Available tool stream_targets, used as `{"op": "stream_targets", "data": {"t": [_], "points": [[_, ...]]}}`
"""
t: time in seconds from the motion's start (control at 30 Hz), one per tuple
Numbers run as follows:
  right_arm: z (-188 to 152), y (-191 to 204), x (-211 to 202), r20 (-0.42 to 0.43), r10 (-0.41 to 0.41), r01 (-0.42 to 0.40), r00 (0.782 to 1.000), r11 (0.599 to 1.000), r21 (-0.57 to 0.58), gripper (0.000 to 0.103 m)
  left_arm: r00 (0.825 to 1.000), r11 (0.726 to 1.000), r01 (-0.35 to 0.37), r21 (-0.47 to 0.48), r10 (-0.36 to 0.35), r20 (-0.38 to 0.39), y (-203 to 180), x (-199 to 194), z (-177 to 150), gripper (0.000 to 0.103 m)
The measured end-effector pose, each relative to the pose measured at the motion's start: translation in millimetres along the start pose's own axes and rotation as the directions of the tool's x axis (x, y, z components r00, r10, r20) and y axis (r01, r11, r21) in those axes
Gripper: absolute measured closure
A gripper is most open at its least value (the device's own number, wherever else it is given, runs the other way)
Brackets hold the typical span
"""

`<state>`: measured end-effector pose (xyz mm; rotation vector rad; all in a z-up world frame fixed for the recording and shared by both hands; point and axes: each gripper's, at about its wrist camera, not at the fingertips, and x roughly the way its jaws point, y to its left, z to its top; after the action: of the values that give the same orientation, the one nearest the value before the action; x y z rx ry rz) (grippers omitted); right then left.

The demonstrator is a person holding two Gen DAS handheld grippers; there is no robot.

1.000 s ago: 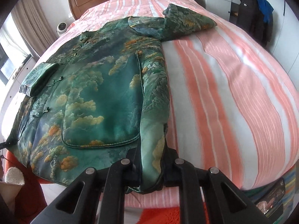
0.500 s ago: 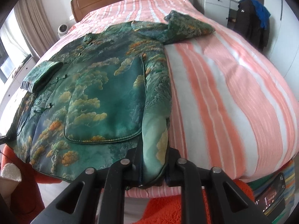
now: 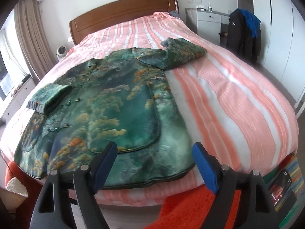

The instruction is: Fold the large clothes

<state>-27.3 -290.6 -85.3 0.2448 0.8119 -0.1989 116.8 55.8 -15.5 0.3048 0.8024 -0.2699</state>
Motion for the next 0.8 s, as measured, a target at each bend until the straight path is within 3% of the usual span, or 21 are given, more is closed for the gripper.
{"op": "stream_targets", "data": {"t": [0.2, 0.27, 0.33, 0.37, 0.4, 0.47, 0.53, 0.63, 0.7, 0.8], "points": [[-10.4, 29.1, -0.4, -0.017, 0.035, -0.036, 0.999, 0.998, -0.053, 0.023, 0.994, 0.967, 0.071, 0.243, -0.048, -0.097, -54.3, 93.2, 36.9, 0.003], [-15.1, 38.3, -1.9, -0.020, 0.042, -0.043, 0.999, 0.996, -0.081, 0.023, 0.992, 0.949, 0.057, 0.309, -0.018, -0.128, -73.5, 125.5, 37.4, 0.003], [-20.7, 45.0, -3.2, -0.023, 0.044, -0.046, 0.999, 0.994, -0.101, 0.023, 0.990, 0.939, -0.003, 0.344, 0.052, -0.133, -87.5, 155.9, 35.3, 0.003], [-23.8, 47.4, -3.3, -0.027, 0.049, -0.052, 0.998, 0.993, -0.106, 0.023, 0.988, 0.946, -0.005, 0.325, 0.055, -0.145, -88.4, 167.0, 35.8, 0.011], [-26.0, 49.2, -3.3, -0.033, 0.055, -0.058, 0.998, 0.992, -0.110, 0.023, 0.986, 0.961, 0.026, 0.276, 0.021, -0.165, -83.0, 173.9, 37.0, 0.047], [-29.0, 51.5, -5.0, -0.036, 0.060, -0.064, 0.998, 0.991, -0.117, 0.023, 0.979, 0.991, 0.080, 0.107, -0.058, -0.194, -59.2, 175.2, 41.2, 0.086], [-30.7, 52.3, -9.8, -0.020, 0.059, -0.061, 0.998, 0.990, -0.124, 0.023, 0.988, 0.995, 0.091, -0.045, -0.096, -0.121, -23.9, 151.5, 45.8, 0.087], [-31.5, 48.6, -17.2, 0.017, 0.052, -0.050, 0.998, 0.991, -0.121, 0.023, 0.999, 0.972, 0.038, -0.230, -0.043, -0.016, 44.1, 103.3, 44.2, 0.088], [-30.6, 47.3, -19.8, 0.035, 0.056, -0.052, 0.998, 0.993, -0.107, 0.023, 1.000, 0.927, 0.000, -0.375, 0.006, 0.015, 97.7, 79.0, 32.2, 0.088], [-26.9, 49.2, -19.1, 0.055, 0.071, -0.066, 0.996, 0.994, -0.092, 0.023, 0.994, 0.814, -0.105, -0.571, 0.107, -0.030, 180.7, 62.8, -6.1, 0.088]]}}
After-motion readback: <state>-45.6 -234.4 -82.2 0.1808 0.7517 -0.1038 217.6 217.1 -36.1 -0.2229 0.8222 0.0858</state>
